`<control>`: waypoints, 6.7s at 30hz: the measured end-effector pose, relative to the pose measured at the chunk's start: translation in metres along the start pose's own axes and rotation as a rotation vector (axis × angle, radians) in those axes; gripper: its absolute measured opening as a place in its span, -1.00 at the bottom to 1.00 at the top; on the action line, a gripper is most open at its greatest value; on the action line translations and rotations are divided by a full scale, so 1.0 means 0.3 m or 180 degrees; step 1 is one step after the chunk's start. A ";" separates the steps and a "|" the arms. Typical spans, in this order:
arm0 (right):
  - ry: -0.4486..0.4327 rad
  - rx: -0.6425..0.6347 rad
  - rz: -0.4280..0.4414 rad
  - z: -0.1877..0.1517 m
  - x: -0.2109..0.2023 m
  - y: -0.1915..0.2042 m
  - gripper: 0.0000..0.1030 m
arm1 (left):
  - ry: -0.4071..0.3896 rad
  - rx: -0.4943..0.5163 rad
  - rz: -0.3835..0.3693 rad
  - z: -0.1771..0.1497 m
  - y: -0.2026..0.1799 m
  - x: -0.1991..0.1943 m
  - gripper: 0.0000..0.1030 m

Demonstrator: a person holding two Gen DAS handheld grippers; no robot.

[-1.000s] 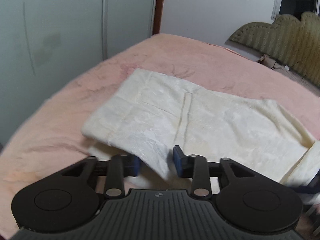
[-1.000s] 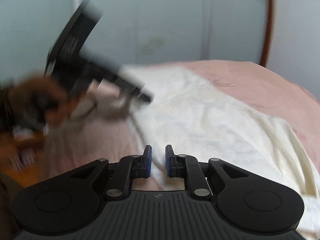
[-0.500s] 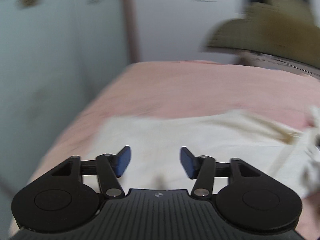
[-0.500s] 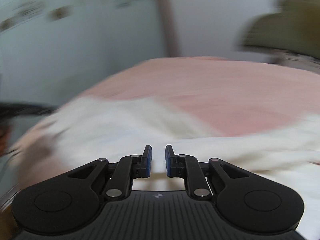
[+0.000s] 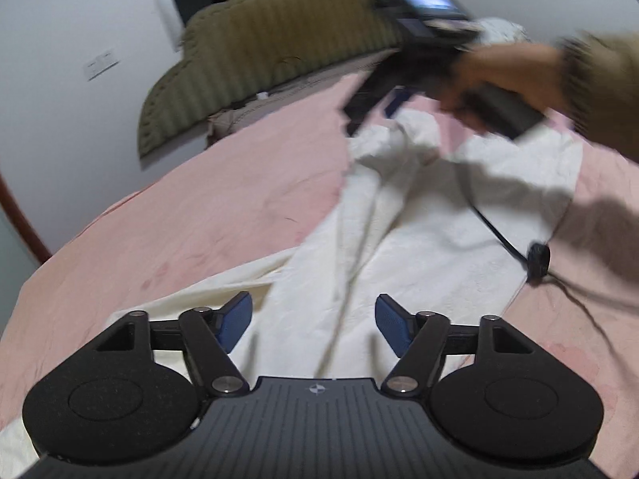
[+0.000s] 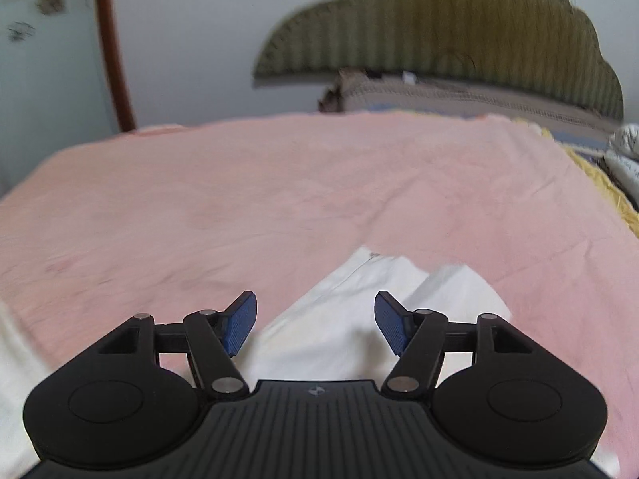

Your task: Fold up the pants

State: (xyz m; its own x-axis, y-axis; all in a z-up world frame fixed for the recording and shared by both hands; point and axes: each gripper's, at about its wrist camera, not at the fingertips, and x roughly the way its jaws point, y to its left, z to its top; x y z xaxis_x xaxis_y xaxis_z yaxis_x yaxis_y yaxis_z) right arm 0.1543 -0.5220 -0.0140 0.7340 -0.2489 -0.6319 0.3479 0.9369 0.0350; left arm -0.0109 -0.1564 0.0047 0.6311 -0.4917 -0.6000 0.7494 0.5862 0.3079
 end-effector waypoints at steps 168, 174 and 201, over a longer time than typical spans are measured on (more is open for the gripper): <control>-0.0525 -0.0902 0.0520 -0.525 -0.635 0.300 -0.74 | 0.0488 -0.3763 -0.2080 0.120 0.180 0.502 -0.81; -0.0676 -0.1099 0.0802 -0.486 -0.642 0.435 -0.74 | 0.0117 -0.2875 -0.1378 0.156 0.280 0.310 -0.93; -0.0407 -0.1180 0.1770 -0.451 -0.607 0.607 -0.31 | 0.0421 -0.2314 0.0797 -0.093 0.518 0.145 0.06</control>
State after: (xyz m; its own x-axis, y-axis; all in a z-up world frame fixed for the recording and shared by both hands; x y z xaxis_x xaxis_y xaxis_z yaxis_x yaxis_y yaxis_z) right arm 0.0051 -0.2730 0.0027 0.8169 0.2883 -0.4995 -0.3073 0.9505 0.0461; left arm 0.1273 -0.0688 0.0060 0.7008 -0.2349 -0.6736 0.2394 0.9669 -0.0881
